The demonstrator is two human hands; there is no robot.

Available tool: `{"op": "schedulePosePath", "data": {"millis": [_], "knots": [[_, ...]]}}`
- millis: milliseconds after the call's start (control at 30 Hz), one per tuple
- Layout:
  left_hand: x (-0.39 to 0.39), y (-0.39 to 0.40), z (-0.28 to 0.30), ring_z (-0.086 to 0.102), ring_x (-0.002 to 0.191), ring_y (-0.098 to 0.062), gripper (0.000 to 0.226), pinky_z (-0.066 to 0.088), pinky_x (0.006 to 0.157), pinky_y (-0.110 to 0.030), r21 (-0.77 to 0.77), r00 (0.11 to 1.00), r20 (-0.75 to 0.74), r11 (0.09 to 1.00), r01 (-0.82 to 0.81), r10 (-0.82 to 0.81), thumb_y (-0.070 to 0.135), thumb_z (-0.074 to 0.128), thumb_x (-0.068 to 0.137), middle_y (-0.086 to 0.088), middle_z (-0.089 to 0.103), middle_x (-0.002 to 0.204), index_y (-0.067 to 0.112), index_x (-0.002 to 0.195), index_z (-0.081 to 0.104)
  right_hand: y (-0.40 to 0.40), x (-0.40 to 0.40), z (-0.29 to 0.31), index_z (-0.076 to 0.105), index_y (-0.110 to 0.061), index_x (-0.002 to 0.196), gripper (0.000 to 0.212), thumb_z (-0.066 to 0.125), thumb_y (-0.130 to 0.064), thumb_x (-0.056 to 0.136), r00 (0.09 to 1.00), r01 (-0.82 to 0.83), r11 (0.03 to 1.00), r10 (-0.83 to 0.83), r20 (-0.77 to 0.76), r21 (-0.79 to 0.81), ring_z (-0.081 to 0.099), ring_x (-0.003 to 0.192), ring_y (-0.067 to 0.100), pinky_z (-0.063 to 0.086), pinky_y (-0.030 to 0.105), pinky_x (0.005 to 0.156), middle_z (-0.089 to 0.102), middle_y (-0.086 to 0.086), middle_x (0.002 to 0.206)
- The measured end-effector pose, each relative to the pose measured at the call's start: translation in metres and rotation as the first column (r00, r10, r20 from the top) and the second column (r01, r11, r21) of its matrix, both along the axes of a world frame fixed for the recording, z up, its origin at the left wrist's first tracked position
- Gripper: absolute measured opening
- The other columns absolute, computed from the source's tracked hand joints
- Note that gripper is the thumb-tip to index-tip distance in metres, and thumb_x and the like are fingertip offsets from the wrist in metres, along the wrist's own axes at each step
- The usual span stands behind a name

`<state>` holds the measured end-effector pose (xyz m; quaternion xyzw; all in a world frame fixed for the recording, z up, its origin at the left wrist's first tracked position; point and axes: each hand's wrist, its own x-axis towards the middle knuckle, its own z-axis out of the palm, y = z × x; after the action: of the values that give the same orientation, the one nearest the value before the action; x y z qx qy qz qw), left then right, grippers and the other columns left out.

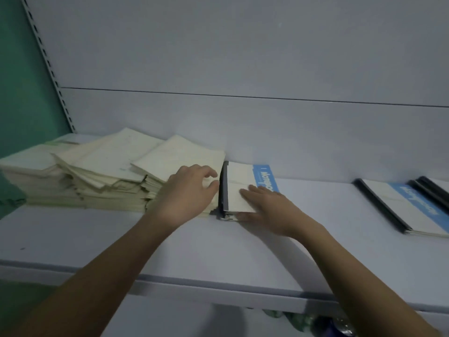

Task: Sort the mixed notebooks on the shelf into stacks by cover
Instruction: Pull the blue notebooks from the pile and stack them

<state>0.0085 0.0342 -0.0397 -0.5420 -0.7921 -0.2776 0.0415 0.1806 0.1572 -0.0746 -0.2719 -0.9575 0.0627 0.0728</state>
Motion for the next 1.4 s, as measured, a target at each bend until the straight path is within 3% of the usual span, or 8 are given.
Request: {"op": "schedulePosePath", "data": {"millis": [200,333,400,533,667,800,1167,1400], "knots": [[0.019,0.008,0.014,0.064,0.076,-0.017,0.035,0.054,0.073,-0.031,0.059,0.838,0.537,0.995,0.076,-0.096,0.04,0.052,0.096,-0.008,0.07,0.089,0.009,0.095,0.069,-0.011,0.019,0.021,0.054,-0.051,0.118,0.026,0.037,-0.04,0.103,0.871,0.028,0.946,-0.182,-0.457,-0.323,0.057,0.1,0.012,0.043,0.024,0.08,0.063,-0.012,0.11],[0.025,0.018,0.032,0.071,0.093,-0.038,0.063,0.06,0.078,-0.046,0.134,0.057,0.988,0.979,0.154,-0.144,0.056,0.054,0.092,-0.02,0.064,0.115,0.002,0.124,0.051,-0.031,0.023,0.038,0.05,-0.062,0.104,0.033,0.037,-0.031,0.104,0.827,-0.095,0.974,-0.039,-0.561,-0.208,0.053,0.092,-0.013,0.038,0.013,0.077,0.057,-0.04,0.097],[0.029,0.02,0.039,0.072,0.088,-0.035,0.057,0.059,0.072,-0.046,0.182,-0.083,0.982,0.97,0.162,-0.17,0.05,0.055,0.093,-0.019,0.068,0.106,-0.001,0.119,0.055,-0.033,0.02,0.036,0.043,-0.05,0.137,0.04,0.039,-0.028,0.104,0.869,-0.147,0.982,0.072,-0.49,-0.117,0.046,0.119,-0.01,0.04,0.016,0.095,0.049,-0.037,0.13],[0.037,0.023,0.044,0.071,0.063,-0.02,0.021,0.056,0.052,-0.028,0.142,0.022,0.989,0.982,0.125,-0.146,0.018,0.05,0.098,-0.009,0.074,0.076,0.004,0.109,0.061,-0.034,0.019,0.037,0.032,-0.039,0.149,0.051,0.047,-0.035,0.1,0.91,-0.208,0.977,0.175,-0.375,-0.051,0.025,0.141,0.0,0.032,0.023,0.11,0.03,-0.019,0.154],[0.014,0.021,0.039,0.07,0.096,-0.028,0.032,0.056,0.072,-0.037,0.149,0.169,0.973,0.987,0.062,-0.157,0.008,0.051,0.097,-0.011,0.072,0.111,0.012,0.129,0.056,-0.025,0.027,0.052,0.044,-0.046,0.14,0.054,0.053,-0.057,0.088,0.871,-0.283,0.853,0.037,-0.49,-0.438,0.036,0.13,-0.011,0.032,0.013,0.104,0.041,-0.03,0.143],[-0.008,0.009,0.047,0.067,0.097,-0.025,0.037,0.054,0.075,-0.038,0.196,0.289,0.941,0.979,-0.049,-0.174,-0.002,0.055,0.093,-0.011,0.068,0.118,0.013,0.127,0.056,0.007,0.016,0.037,0.063,-0.024,0.118,0.027,0.047,-0.014,0.099,0.687,-0.182,0.843,-0.26,-0.679,-0.506,0.06,0.108,0.007,0.047,0.022,0.088,0.066,-0.011,0.113],[-0.033,-0.008,0.041,0.066,0.099,-0.023,0.05,0.056,0.072,-0.036,0.238,0.463,0.878,0.952,-0.193,-0.125,-0.009,0.06,0.089,-0.008,0.065,0.119,0.012,0.133,0.046,0.004,-0.011,-0.006,0.047,-0.022,0.112,0.049,0.054,-0.062,0.084,0.999,0.005,1.0,-0.005,-0.054,-0.003,0.042,0.111,0.015,0.035,0.042,0.101,0.047,-0.011,0.11],[-0.033,-0.015,0.037,0.062,0.092,-0.014,0.067,0.052,0.063,-0.03,0.264,0.537,0.832,0.95,-0.168,-0.136,-0.003,0.056,0.094,0.003,0.061,0.113,0.029,0.146,0.03,0.013,0.022,0.027,0.06,-0.024,0.126,0.042,0.049,-0.05,0.096,0.987,-0.037,0.93,-0.023,-0.159,-0.365,0.055,0.096,0.007,0.042,0.024,0.083,0.063,-0.011,0.11]]}}
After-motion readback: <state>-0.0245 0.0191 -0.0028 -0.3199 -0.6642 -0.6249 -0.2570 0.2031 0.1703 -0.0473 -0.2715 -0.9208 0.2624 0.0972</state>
